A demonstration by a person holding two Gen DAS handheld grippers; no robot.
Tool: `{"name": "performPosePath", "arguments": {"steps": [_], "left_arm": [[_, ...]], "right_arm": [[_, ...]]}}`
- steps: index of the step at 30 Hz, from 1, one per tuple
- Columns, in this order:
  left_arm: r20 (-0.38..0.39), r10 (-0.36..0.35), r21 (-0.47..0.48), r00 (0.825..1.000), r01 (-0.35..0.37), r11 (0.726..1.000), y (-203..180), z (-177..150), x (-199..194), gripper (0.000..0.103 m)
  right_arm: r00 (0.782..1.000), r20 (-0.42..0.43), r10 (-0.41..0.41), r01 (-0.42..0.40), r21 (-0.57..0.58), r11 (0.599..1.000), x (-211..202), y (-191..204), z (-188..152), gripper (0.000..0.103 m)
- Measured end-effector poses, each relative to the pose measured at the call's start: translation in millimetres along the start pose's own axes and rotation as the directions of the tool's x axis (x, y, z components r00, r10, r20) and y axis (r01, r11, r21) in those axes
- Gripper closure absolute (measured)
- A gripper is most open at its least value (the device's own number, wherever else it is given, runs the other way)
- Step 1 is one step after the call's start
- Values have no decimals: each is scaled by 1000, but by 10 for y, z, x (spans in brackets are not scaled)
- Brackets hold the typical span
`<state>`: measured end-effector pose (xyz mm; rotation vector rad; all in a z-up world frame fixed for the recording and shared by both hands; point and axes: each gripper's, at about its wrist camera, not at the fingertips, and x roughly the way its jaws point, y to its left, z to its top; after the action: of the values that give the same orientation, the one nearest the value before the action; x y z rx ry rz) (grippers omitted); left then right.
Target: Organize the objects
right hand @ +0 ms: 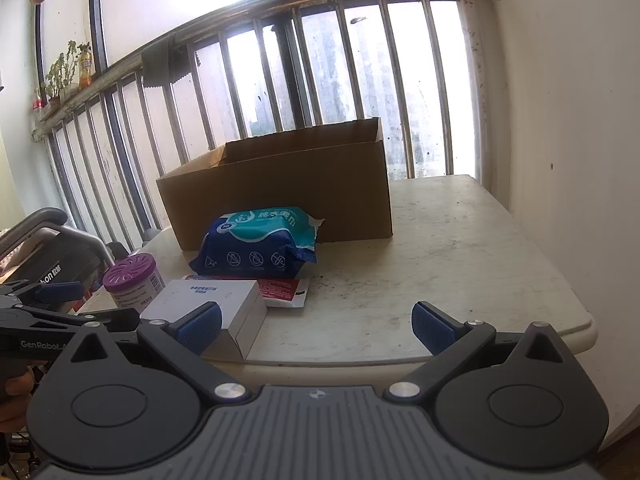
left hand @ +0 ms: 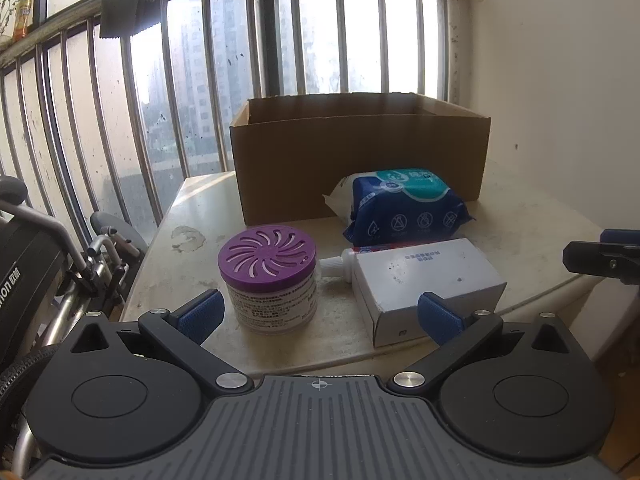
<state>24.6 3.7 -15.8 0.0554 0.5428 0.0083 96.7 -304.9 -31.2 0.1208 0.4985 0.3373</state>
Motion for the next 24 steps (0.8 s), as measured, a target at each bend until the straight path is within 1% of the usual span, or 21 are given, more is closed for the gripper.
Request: {"name": "performPosePath", "arguments": {"steps": [24], "left_arm": [[-13, 8, 0, 1000, -8, 1000, 11, -17, 38, 0]], "right_arm": [[1000, -5, 22, -21, 10, 1000, 31, 29, -12, 0]]}}
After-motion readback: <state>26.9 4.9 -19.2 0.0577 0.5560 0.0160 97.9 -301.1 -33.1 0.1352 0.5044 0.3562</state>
